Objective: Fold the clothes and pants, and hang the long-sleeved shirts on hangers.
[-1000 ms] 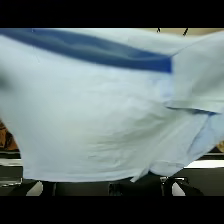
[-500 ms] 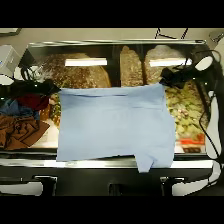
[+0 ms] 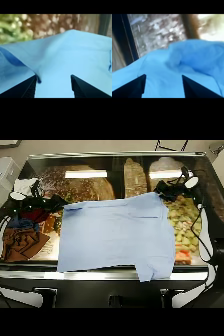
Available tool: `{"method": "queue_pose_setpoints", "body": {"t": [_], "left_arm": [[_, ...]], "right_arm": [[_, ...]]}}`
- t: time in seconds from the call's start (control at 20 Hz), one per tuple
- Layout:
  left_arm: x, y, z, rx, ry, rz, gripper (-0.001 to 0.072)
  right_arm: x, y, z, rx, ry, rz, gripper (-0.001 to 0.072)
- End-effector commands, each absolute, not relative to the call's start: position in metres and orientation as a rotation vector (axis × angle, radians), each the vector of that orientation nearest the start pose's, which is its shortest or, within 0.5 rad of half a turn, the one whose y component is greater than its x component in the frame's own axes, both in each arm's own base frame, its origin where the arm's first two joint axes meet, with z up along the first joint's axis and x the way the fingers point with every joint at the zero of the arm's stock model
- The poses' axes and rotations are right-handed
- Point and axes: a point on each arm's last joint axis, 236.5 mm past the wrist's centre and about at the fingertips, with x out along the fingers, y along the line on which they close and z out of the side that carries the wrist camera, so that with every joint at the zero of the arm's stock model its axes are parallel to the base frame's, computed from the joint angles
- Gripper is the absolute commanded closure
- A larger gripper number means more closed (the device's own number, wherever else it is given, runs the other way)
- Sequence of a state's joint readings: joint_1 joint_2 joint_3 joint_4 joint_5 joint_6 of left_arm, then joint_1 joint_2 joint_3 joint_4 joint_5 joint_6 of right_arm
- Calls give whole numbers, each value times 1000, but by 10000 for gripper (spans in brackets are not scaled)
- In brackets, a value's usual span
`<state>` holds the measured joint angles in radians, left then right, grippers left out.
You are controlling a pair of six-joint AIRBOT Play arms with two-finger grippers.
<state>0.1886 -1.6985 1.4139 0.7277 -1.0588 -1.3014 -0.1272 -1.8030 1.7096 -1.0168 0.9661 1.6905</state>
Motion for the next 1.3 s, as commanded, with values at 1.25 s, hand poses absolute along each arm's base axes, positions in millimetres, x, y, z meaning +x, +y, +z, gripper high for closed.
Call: {"method": "queue_pose_setpoints", "body": {"t": [1.25], "left_arm": [[161, -55, -104, -757, 1861, -301, 318]], "right_arm": [[249, -64, -46, 583, 1789, -91, 140]]}}
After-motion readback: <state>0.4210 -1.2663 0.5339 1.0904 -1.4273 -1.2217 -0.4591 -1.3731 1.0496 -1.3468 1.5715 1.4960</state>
